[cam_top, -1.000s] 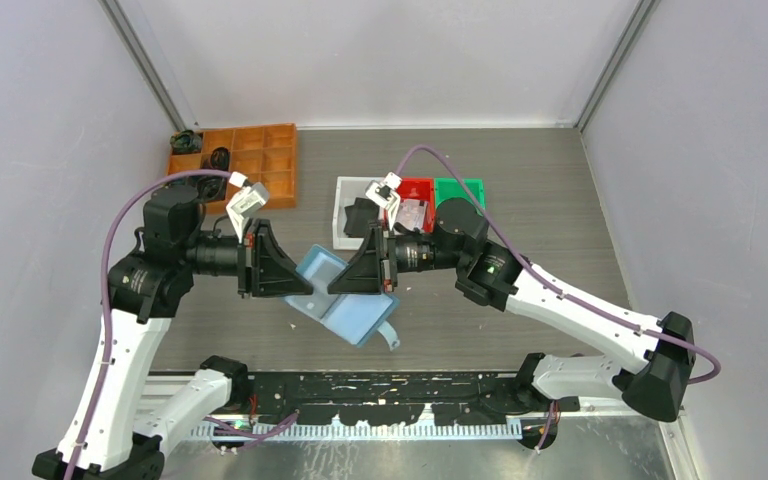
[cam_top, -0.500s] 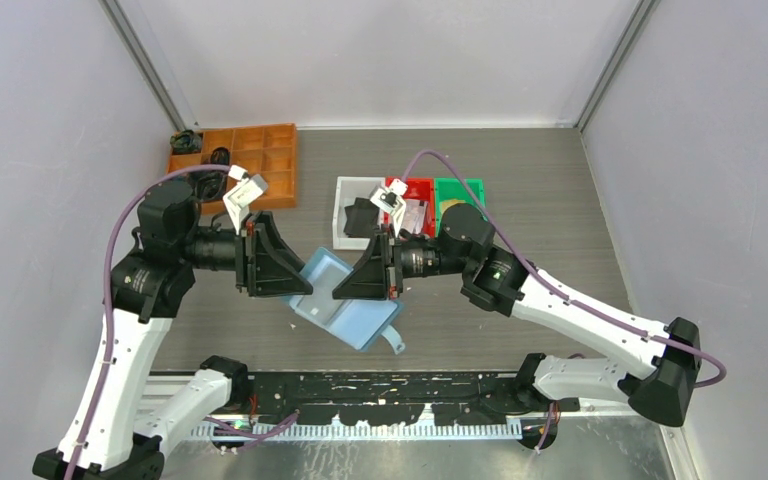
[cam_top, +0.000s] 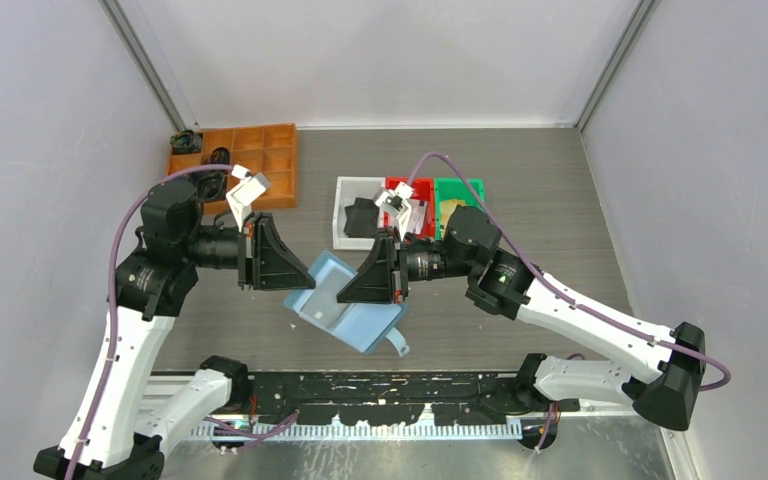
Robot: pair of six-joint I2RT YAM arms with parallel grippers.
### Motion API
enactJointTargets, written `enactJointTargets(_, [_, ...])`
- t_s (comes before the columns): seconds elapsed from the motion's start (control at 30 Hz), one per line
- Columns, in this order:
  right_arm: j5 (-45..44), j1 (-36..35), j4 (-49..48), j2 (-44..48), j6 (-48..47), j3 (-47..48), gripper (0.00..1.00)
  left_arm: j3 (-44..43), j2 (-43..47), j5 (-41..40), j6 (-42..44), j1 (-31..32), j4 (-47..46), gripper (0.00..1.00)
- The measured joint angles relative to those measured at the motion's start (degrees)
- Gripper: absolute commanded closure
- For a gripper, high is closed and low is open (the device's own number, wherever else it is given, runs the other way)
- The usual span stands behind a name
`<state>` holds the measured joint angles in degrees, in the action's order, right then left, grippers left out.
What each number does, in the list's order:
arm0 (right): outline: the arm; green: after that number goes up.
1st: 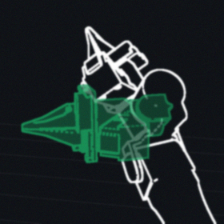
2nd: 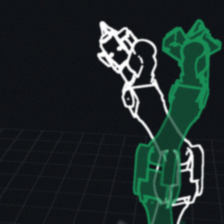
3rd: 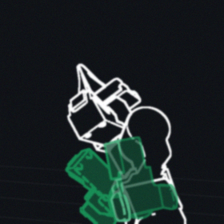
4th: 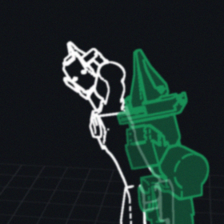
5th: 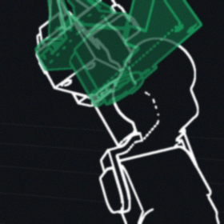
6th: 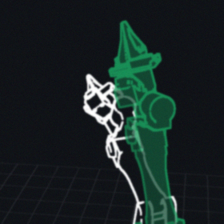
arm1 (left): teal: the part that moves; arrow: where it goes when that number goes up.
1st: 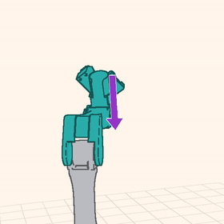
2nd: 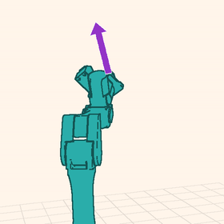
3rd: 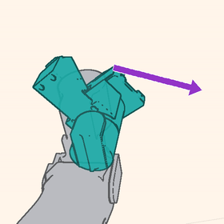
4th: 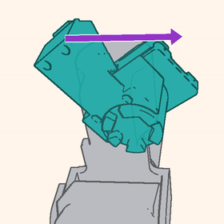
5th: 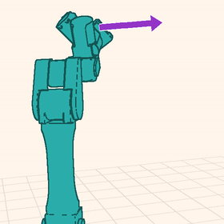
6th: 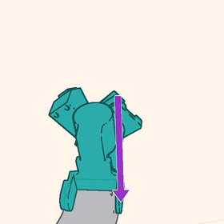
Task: Take the credit cards out of the card holder
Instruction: Remove the credit card from the card holder.
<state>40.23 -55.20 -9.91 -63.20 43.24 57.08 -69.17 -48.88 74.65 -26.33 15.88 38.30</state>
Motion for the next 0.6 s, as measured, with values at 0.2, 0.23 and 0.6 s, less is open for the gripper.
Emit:
enactJointTargets(0.2, [0.2, 0.0, -0.6, 0.1, 0.5, -0.4, 0.61, 0.1, 0.2, -1.3, 1.9, 0.0, 0.7, 1.00])
enactJointTargets(0.23, [0.2, 0.0, -0.8, 0.1, 0.7, -0.5, 0.57, 0.0, 0.3, -2.3, 3.7, 0.0, 1.7, 1.00])
enactJointTargets(0.6, [0.0, 0.2, -1.5, 0.0, 1.8, -1.6, 0.45, -4.5, 2.1, -18.8, 21.7, 0.3, 12.9, 1.00])
